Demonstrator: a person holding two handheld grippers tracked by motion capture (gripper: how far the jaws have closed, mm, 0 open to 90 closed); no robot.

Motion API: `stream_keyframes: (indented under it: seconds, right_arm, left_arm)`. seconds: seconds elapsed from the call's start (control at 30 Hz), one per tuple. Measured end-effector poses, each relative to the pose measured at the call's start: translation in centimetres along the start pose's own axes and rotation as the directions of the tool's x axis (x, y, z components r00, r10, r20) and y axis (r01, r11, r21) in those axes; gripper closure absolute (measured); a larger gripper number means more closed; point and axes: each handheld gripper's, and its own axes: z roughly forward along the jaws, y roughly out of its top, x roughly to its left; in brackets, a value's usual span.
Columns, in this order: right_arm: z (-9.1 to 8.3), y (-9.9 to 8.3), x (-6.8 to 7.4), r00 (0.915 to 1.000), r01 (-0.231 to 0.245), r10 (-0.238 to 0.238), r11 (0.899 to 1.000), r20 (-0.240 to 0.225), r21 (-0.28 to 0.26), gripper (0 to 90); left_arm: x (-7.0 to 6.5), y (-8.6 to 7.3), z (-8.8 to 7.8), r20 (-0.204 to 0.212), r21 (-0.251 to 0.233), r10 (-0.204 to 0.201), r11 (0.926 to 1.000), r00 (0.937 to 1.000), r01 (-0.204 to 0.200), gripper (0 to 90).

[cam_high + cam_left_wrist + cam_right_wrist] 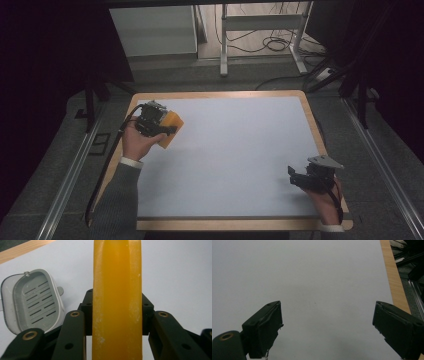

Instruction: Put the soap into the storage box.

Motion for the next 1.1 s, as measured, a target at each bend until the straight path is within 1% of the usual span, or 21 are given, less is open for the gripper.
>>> stream_keyframes:
  seconds: [0.17,0.33,0.43,0.73,1.1]
  right_arm:
    - [0.0,0.0,0.0,1.0,-0.004,0.004,1.0,-0.001,0.003,9.1]
    - [0.1,0.0,0.0,1.0,-0.002,0.002,1.0,0.001,0.006,9.1]
    - [0.1,0.0,0.0,1.0,-0.002,0.002,1.0,0.002,0.008,9.1]
    - [0.0,0.0,-0.1,1.0,-0.002,0.002,1.0,0.004,0.006,9.1]
    - [0.1,-0.1,-0.2,1.0,-0.004,0.004,1.0,0.009,0.008,9.1]
  left_arm:
    - [0.8,0.4,0.3,-0.003,-0.001,-0.024,0.9997,0.9997,0.024,60.5]
    - [1.6,0.7,0.6,-0.015,0.002,-0.044,0.999,0.9989,0.044,60.5]
    - [1.8,0.9,0.7,-0.032,-0.005,-0.05,0.9987,0.9982,0.05,60.5]
    - [2.4,1.4,1.2,-0.027,0.009,-0.056,0.9984,0.9981,0.057,60.5]
    - [4.4,1.6,2.0,-0.039,0.019,-0.115,0.9931,0.9926,0.116,60.5]
